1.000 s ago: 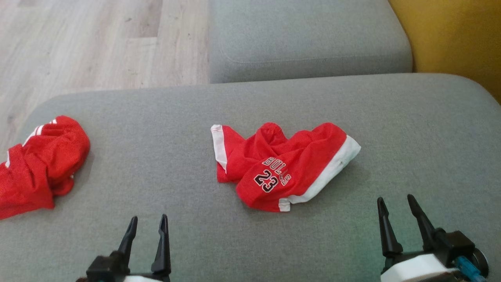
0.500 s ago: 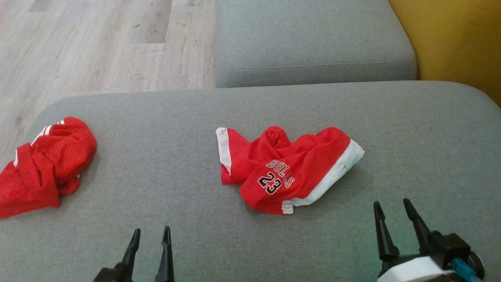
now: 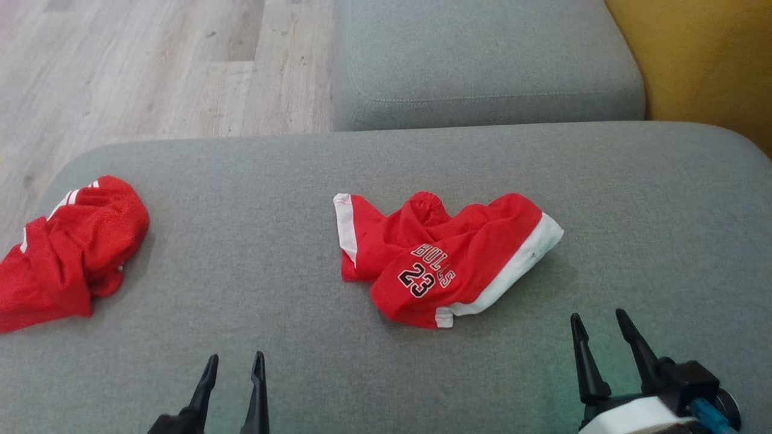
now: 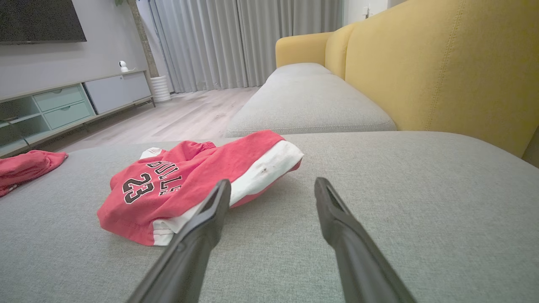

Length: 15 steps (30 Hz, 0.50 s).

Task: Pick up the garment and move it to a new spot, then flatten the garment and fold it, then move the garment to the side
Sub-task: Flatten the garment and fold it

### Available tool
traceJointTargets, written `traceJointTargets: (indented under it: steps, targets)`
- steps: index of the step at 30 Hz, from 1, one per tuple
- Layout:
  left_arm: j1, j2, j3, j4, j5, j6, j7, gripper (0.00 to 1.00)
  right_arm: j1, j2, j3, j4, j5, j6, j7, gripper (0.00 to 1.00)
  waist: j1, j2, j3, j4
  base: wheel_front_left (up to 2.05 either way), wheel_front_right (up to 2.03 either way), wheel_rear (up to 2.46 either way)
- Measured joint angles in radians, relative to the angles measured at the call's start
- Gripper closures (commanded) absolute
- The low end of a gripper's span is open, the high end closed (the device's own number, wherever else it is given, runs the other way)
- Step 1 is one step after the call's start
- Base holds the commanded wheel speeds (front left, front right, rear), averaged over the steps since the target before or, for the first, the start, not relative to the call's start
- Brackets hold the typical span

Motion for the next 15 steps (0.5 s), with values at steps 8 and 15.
traceJointTargets:
  steps: [8, 15]
  targets:
    - [-0.013, -0.003, -0.035, 0.004, 0.033, -0.016, 0.005, 0.0, -0.006, 0.0, -0.005, -0.001, -0.002, 0.0, 0.0, 0.0, 0.0, 0.0, 0.028, -0.009, 0.0, 0.0, 0.0]
    - [-0.129, -0.062, -0.159, 0.045, 0.078, -0.092, 0.06, 0.0, -0.05, 0.0, -0.01, -0.013, -0.026, 0.0, 0.0, 0.0, 0.0001, 0.0, 0.066, -0.049, 0.0, 0.0, 0.0]
